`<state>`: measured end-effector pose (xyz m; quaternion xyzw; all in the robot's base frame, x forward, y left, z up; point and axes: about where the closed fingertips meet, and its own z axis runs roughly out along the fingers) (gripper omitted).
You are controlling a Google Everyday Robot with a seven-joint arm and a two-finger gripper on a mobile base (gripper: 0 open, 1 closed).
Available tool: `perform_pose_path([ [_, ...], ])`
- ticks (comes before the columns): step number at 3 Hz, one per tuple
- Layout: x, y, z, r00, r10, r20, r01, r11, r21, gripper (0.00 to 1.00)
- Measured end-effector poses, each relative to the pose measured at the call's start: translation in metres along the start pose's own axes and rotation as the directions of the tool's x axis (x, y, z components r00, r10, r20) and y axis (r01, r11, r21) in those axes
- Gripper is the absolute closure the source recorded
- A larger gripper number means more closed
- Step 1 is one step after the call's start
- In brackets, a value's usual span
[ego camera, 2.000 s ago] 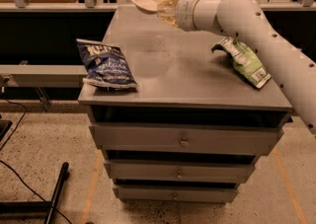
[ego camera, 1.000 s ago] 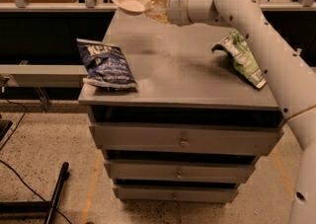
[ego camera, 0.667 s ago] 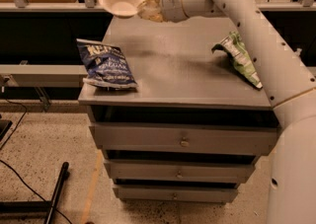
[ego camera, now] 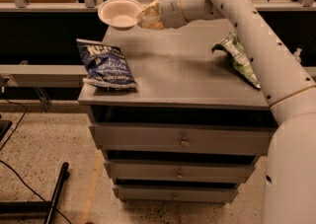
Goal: Move paper bowl near blue chip bag
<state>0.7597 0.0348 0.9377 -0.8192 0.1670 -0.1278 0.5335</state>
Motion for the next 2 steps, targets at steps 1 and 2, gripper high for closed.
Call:
perform_pose_path([
  [1, -0.016, 0.02, -0.001, 0.998, -0.013, 0.054, 0.017, 0.9966, -0.081, 1.0],
  [2, -0.039, 0.042, 0.002, 0.991, -0.02, 0.133, 0.043, 0.9835, -0.175, 0.75],
])
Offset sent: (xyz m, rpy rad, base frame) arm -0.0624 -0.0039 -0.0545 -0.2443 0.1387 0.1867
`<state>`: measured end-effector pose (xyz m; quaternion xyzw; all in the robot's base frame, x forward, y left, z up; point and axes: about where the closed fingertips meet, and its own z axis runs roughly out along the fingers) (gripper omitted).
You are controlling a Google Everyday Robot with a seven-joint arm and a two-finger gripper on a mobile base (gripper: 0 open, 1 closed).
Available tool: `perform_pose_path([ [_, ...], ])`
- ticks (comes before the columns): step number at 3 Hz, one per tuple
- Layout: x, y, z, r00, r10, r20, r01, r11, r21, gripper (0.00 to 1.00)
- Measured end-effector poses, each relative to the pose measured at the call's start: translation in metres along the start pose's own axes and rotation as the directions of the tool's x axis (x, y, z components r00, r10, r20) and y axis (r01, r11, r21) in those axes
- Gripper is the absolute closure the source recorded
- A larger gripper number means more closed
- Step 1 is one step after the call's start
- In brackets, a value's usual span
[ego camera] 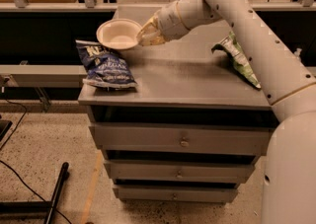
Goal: Move paper bowl near blue chip bag
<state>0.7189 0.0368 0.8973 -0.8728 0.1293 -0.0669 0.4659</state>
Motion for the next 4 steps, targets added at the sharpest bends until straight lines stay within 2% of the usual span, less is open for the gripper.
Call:
perform_pose_path([
  [3, -0.0016, -0.0009, 0.0095, 1.0, 0.0, 0.011, 0.0, 1.0, 0.003, 0.06],
  [4, -0.0023, -0.0015, 0.0112, 1.0, 0.003, 0.016, -0.003, 0.9999, 0.009, 0.0],
])
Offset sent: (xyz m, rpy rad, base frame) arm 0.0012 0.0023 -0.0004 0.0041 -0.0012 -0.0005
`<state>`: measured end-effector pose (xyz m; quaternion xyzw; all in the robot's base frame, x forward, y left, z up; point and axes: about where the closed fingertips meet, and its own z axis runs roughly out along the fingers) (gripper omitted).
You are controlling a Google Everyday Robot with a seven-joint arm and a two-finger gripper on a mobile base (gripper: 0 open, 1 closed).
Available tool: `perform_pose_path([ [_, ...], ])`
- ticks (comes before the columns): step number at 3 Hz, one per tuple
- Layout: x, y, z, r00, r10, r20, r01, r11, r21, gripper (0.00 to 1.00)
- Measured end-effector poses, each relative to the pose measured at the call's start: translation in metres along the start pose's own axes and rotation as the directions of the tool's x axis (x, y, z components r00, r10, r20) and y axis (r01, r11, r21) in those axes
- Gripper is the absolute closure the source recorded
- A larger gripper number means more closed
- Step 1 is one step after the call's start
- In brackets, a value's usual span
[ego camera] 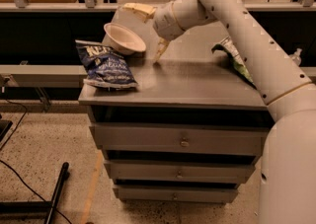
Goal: Move paper bowl near blue chip bag
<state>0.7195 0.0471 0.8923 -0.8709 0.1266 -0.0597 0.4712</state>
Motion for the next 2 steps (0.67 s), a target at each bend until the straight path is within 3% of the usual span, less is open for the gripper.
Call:
perform_pose_path([
  [1, 0.0, -0.003, -0.003, 1.0, 0.012, 0.005, -0.012, 0.9995, 0.028, 0.0],
  [2, 0.004, -0.016, -0.033, 0.999, 0.013, -0.03, -0.01, 0.9936, 0.112, 0.0],
])
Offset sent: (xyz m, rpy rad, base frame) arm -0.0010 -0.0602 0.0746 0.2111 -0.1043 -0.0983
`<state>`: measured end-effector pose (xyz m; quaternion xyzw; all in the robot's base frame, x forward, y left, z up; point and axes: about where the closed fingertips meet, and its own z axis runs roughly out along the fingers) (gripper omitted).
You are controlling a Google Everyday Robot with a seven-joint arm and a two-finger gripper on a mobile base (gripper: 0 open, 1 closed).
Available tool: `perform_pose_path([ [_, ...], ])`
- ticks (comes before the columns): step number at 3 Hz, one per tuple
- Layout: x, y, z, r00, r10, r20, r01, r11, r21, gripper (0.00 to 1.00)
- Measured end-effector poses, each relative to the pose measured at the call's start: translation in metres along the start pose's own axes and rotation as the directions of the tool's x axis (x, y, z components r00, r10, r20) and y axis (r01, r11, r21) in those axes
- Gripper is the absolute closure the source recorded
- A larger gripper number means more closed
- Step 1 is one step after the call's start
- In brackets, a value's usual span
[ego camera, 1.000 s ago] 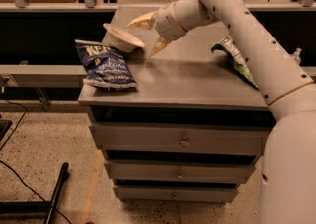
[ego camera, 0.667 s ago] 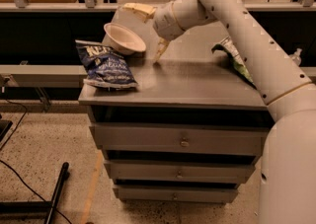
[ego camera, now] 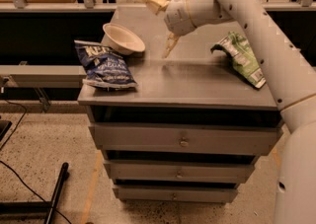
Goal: Move paper bowl near blue chip bag
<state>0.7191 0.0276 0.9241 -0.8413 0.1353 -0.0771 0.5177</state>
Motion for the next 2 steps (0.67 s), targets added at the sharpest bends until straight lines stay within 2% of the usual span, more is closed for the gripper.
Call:
perform_pose_path([
  [1, 0.0074, -0.0113, -0.055, 0.997, 0.007, -0.071, 0.001, 0.9943, 0.107, 0.0],
  [2, 0.0074, -0.0113, -0.0548, 0.997, 0.007, -0.07, 0.001, 0.9943, 0.107, 0.0],
])
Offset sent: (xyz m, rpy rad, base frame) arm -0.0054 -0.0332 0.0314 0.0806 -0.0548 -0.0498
